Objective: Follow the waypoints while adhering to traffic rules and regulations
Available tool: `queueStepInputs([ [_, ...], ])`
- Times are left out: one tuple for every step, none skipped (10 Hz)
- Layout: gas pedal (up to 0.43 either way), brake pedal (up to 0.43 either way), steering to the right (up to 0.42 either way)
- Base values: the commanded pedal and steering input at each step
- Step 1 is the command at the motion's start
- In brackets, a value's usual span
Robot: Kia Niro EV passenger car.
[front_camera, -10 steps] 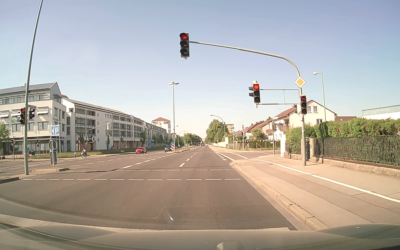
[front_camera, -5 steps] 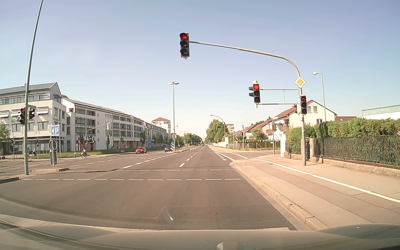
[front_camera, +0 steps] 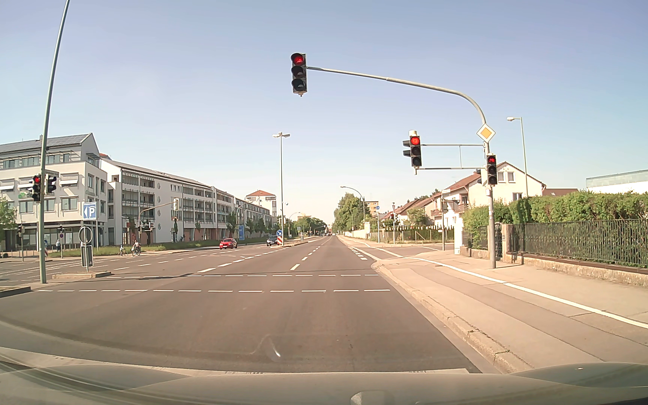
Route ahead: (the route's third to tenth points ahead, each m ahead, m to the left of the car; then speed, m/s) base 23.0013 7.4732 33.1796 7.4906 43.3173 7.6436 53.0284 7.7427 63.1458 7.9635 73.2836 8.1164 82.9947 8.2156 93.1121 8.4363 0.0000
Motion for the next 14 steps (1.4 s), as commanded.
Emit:
queueStepInputs([
  [0.000, 0.287, 0.007],
  [0.000, 0.287, 0.006],
  [0.000, 0.287, 0.007],
  [0.000, 0.287, 0.007],
  [0.000, 0.287, 0.007],
  [0.000, 0.287, 0.006],
  [0.000, 0.287, 0.007],
  [0.000, 0.287, 0.007],
  [0.000, 0.287, 0.006],
  [0.000, 0.287, 0.006],
  [0.000, 0.287, 0.006],
  [0.000, 0.287, 0.007],
  [0.000, 0.293, 0.007],
  [0.000, 0.287, 0.006],
])
